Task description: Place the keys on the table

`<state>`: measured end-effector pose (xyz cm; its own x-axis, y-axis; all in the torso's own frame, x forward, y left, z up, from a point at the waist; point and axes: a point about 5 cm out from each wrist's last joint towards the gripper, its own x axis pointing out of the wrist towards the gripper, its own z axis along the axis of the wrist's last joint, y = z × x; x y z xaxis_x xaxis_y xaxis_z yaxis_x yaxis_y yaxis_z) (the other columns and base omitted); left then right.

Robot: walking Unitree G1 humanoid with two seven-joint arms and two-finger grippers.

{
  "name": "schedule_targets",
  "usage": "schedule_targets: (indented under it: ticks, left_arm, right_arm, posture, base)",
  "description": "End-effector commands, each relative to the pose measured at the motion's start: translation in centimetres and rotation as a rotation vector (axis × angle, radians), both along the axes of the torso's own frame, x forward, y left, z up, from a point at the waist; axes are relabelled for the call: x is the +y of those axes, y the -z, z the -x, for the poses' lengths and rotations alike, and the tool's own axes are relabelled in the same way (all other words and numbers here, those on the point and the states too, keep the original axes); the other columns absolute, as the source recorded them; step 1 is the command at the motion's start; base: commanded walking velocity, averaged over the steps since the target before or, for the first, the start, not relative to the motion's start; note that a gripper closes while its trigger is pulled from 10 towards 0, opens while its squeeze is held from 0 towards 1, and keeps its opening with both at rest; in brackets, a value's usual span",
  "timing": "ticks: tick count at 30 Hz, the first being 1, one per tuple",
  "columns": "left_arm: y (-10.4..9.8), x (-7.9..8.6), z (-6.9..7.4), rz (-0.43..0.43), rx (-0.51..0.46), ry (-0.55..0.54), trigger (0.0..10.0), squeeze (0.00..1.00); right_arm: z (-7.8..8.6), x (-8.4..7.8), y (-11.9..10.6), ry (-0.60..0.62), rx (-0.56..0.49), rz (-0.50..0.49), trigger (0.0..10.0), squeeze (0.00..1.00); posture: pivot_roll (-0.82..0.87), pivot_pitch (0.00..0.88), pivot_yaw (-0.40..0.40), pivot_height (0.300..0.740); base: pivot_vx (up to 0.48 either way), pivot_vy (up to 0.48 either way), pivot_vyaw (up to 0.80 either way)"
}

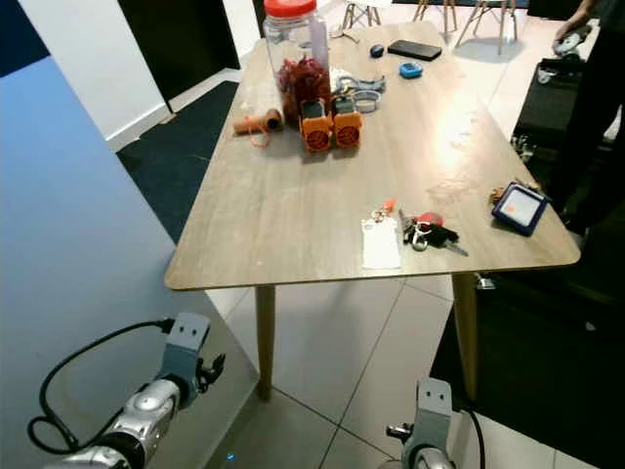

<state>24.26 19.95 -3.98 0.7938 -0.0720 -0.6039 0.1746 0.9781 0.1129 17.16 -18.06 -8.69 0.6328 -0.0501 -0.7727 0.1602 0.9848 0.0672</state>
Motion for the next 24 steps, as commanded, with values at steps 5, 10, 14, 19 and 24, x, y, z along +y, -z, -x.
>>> schedule_targets:
  ticks: [5,10,14,19,24]
  left_arm:
    - [0.9,-0.2,1.3,0.019,0.014,-0.064,10.0,0.00]
    - [1.6,-1.3,2.4,0.031,0.016,-0.069,10.0,0.00]
    - [1.8,-1.5,2.7,0.040,0.010,-0.088,10.0,0.00]
    - [1.9,-1.5,3.1,0.067,0.003,-0.128,10.0,0.00]
    - [1.8,-1.7,2.9,0.074,-0.016,-0.130,10.0,0.00]
  right_arm:
    - [0.0,0.0,0.0,-0.143,0.017,0.041,10.0,0.00]
    - [-0.3,-0.5,-0.2,-0.222,0.019,0.064,10.0,0.00]
    - [-0.5,-0.6,-0.3,-0.256,0.022,0.072,10.0,0.00]
    - [-1.2,-0.4,-0.6,-0.287,0.007,0.081,10.0,0.00]
    - [-1.6,-0.5,-0.8,-0.272,-0.014,0.087,10.0,0.00]
  posture:
    - [0.06,0.061,0.011,0.740]
    - [0.08,0.069,-0.065,0.740]
    - [0.09,0.072,-0.102,0.740]
    - [0.10,0.070,-0.123,0.740]
    - [0.10,0.067,-0.124,0.740]
  base:
    - [0.000,0.000,0.00]
    - [0.000,0.000,0.00]
    - [0.000,0.000,0.00]
    - [0.000,0.000,0.00]
    - [0.000,0.000,0.00]
